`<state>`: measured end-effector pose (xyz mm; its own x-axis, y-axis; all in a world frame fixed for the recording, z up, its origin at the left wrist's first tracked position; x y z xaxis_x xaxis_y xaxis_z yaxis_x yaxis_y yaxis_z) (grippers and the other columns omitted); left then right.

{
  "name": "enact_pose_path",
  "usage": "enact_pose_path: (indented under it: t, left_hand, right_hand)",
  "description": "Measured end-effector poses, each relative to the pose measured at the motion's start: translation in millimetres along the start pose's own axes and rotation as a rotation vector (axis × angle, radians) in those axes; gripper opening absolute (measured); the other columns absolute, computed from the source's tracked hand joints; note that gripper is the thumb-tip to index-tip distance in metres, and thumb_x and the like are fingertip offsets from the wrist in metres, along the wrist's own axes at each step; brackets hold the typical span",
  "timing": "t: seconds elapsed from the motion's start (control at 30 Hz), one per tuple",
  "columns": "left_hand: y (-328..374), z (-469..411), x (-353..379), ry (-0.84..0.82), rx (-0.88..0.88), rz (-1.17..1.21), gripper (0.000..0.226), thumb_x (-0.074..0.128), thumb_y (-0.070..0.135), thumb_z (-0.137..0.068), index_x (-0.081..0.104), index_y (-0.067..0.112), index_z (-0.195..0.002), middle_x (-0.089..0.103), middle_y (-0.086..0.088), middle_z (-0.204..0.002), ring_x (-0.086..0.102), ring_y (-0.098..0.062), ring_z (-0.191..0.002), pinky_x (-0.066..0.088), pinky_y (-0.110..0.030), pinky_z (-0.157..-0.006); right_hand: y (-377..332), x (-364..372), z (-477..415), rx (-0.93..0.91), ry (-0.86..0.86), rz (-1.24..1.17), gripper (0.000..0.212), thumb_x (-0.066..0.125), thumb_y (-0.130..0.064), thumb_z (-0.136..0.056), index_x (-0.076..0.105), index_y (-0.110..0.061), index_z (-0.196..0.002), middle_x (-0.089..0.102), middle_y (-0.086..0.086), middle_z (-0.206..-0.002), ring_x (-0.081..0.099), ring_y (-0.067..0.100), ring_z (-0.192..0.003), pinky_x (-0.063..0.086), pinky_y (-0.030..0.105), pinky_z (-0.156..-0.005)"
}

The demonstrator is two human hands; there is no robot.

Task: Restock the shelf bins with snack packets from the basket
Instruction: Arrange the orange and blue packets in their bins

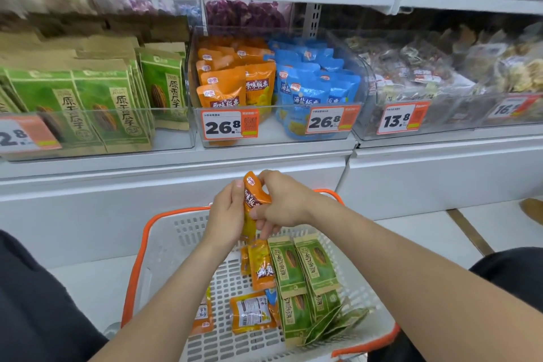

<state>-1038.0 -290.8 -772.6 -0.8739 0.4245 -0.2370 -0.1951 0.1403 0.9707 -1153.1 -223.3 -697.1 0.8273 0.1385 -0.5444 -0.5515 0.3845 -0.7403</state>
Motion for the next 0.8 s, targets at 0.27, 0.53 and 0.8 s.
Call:
enact_pose_path:
  t: [0.27,0.53,0.8]
  left_hand:
    - [50,-18,-13,0.140,0.127,-0.111,0.047,0.029,0.044,-0.114,0.060,0.025,-0.085,0.067,0.000,-0.075,0.066,-0.022,-0.074,0.052,-0.045,-0.063]
    - [132,-33,-24,0.351,0.392,-0.188,0.039,0.032,0.031,-0.115,0.059,0.018,-0.090,0.061,0.010,-0.080,0.056,-0.007,-0.075,0.036,-0.027,-0.063]
    - [189,-64,-49,0.398,0.625,-0.349,0.036,0.037,0.026,-0.114,0.048,0.020,-0.080,0.047,0.013,-0.070,0.045,-0.015,-0.067,0.023,-0.034,-0.065]
  right_hand:
    - [-47,-35,11,-0.141,0.000,0.311,0.044,0.064,0.000,-0.097,0.035,-0.009,-0.130,0.069,0.014,-0.089,0.075,0.027,-0.061,0.062,0.040,-0.057]
    - [-91,-88,29,-0.337,0.287,0.621,0.069,0.067,0.004,-0.087,0.031,-0.020,-0.141,0.050,-0.005,-0.094,0.057,0.018,-0.086,0.041,0.025,-0.063]
    - [-116,-122,21,-0.474,0.447,0.238,0.054,0.080,-0.027,-0.086,0.051,-0.026,-0.131,0.062,-0.007,-0.117,0.065,0.015,-0.099,0.058,0.042,-0.087]
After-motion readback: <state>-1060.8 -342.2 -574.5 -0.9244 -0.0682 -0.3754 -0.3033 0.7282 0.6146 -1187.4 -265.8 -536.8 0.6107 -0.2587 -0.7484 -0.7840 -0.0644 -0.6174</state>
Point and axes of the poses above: each hand's wrist, its own z-axis away from the middle knuckle, its own x-axis out of the palm, y = z × x, the point moved 3 cm from there along -z, towards the middle knuckle
